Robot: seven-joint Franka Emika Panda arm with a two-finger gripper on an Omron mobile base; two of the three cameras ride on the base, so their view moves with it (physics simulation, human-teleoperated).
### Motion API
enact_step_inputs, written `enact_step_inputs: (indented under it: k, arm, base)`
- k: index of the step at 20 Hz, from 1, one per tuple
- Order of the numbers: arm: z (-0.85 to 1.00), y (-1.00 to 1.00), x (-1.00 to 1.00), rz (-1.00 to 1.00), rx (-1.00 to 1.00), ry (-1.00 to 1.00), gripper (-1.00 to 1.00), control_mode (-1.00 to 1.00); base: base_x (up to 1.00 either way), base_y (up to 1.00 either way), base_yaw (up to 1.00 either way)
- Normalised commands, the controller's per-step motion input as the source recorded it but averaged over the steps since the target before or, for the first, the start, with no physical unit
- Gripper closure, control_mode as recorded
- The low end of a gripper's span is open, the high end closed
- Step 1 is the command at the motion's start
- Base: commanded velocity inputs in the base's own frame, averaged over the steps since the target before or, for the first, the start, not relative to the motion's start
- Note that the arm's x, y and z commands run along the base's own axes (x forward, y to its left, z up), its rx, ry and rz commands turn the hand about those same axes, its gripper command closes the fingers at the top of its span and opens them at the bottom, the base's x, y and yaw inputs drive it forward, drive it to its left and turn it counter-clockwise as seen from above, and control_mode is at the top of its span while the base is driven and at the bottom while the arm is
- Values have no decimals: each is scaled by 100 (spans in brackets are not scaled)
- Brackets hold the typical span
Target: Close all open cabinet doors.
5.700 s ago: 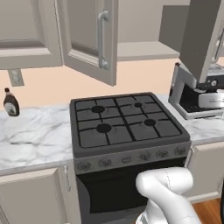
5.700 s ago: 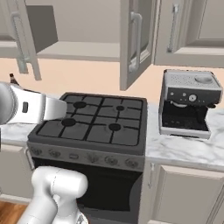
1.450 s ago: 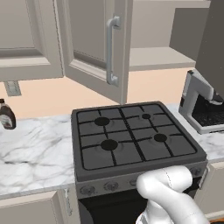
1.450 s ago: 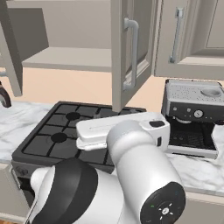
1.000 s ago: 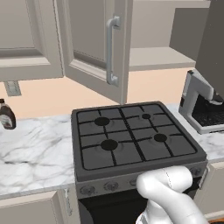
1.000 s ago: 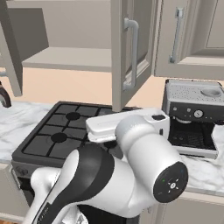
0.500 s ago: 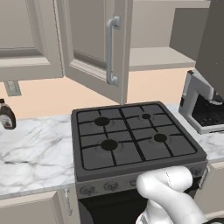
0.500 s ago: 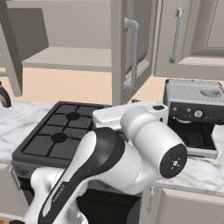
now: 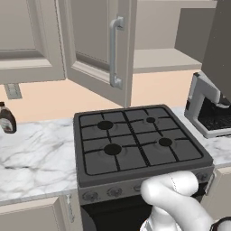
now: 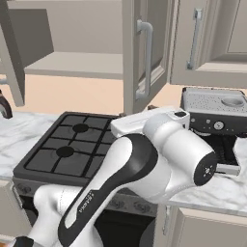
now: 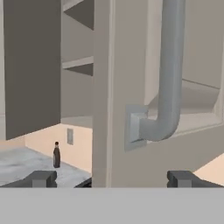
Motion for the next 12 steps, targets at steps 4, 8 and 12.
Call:
enact_step_inputs:
  k: [4, 8, 12]
  arm:
    - [0, -29, 8, 14, 0, 0, -100, -100]
    - [0, -27, 14, 14, 0, 0, -100, -100]
    - [0, -8, 39, 9, 0, 0, -100, -100]
  base:
    - [0, 0, 0]
    - [0, 0, 0]
    - [0, 0, 0]
